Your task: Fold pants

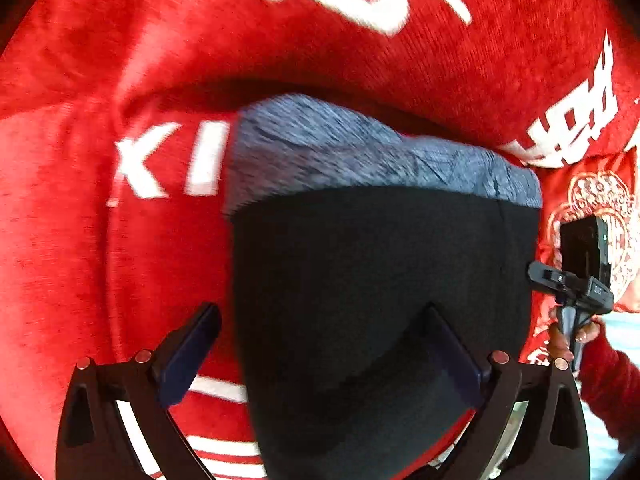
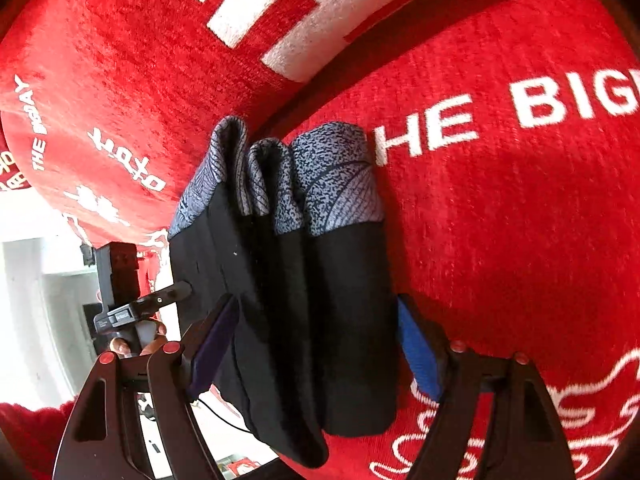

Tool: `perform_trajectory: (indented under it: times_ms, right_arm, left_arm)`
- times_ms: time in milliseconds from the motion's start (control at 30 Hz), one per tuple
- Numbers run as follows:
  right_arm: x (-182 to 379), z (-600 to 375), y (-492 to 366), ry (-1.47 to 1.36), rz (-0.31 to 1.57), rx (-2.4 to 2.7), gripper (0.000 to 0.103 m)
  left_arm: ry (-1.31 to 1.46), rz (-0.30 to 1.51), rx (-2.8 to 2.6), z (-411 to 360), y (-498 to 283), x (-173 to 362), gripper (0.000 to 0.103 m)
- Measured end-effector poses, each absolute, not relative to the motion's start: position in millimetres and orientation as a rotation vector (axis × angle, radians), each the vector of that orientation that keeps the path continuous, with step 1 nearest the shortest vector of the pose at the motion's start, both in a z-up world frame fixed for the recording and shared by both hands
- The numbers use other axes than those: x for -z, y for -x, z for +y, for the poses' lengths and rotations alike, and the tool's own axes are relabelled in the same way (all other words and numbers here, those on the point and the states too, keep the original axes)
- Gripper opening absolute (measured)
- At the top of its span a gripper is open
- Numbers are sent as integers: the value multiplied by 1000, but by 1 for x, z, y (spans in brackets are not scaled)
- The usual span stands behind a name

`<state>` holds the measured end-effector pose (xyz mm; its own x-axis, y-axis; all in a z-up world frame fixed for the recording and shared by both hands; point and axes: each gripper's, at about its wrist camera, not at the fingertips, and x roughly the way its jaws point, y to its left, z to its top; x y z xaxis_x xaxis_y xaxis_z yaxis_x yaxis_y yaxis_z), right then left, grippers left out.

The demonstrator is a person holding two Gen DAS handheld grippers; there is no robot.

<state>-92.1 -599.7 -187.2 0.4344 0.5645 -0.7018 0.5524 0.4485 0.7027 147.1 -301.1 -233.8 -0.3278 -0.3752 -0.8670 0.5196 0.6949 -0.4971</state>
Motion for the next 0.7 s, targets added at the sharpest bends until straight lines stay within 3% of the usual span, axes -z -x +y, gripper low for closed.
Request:
perform_trajectory:
  times_ms: [300, 367, 533, 700]
  right_arm:
    - [203, -600, 71, -1230, 1225, -40, 82]
    - [201, -599, 69, -1230, 1245, -16, 79]
    - [190, -595, 68, -1228, 1241, -11, 49]
    - [170, -592, 75, -1266, 1177, -52, 42]
  left_arm:
    - [-87, 1639, 860, -316, -133, 234, 102]
    - [-83, 1595, 858, -318, -125, 225, 91]
    - [-72, 1530, 855, -316, -112, 202, 68]
    - [-69, 1504, 833, -312, -100, 181, 64]
